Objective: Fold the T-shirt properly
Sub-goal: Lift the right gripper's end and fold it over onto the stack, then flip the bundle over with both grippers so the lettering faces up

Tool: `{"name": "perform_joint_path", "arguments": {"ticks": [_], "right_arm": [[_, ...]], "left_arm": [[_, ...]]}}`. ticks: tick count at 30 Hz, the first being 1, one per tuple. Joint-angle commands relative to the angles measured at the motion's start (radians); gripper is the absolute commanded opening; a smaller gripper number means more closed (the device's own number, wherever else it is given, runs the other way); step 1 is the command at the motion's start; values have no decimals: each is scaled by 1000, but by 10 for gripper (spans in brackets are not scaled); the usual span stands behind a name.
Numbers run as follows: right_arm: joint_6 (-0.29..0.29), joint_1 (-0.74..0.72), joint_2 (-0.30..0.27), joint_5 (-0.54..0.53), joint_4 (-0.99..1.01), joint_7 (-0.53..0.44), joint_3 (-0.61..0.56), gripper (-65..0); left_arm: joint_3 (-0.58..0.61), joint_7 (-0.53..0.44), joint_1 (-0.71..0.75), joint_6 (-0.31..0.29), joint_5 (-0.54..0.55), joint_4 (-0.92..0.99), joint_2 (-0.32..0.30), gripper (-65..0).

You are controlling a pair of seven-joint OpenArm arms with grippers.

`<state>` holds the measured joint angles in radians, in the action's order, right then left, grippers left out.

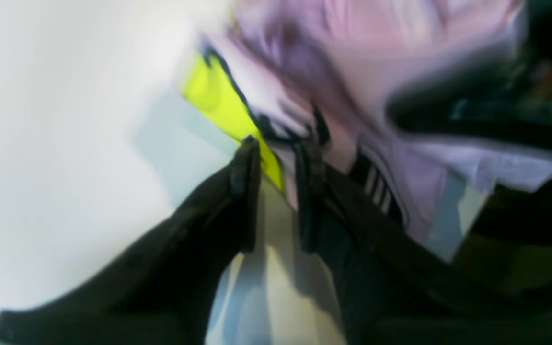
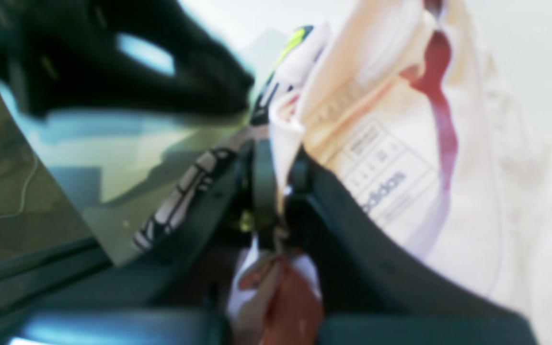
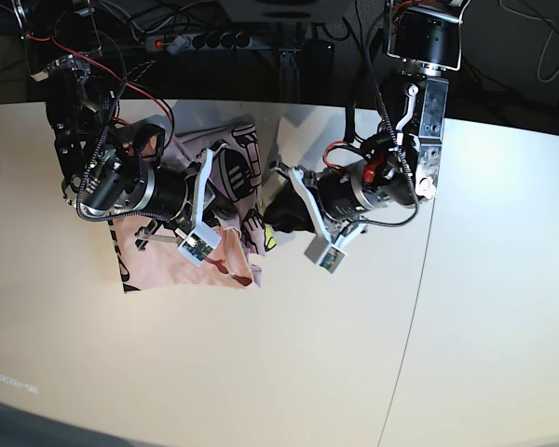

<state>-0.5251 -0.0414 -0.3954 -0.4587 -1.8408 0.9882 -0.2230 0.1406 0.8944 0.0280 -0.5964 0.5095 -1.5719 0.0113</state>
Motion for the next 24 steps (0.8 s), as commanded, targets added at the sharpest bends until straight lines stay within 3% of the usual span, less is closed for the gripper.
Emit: {"name": "perform_joint_path", "arguments": {"ticks": [1, 11, 16, 18, 24], "right_arm": [[5, -13, -2, -26, -14, -27, 3, -650], [5, -14, 0, -156, -14, -23, -8, -650], [2, -14, 3, -225, -14, -27, -8, -319], [-9, -16, 19, -237, -14, -27, -8, -285], [-23, -42, 61, -269, -27, -31, -7, -286]], "left_arm": [[-19, -10, -14, -29, 19, -28, -4, -486], [-108, 1, -13, -52, 115, -32, -123, -486], [-108, 4, -13, -53, 124, -32, -130, -486], [-108, 4, -13, -52, 124, -32, -130, -486], [-108, 4, -13, -55, 123, -32, -130, -486]]}}
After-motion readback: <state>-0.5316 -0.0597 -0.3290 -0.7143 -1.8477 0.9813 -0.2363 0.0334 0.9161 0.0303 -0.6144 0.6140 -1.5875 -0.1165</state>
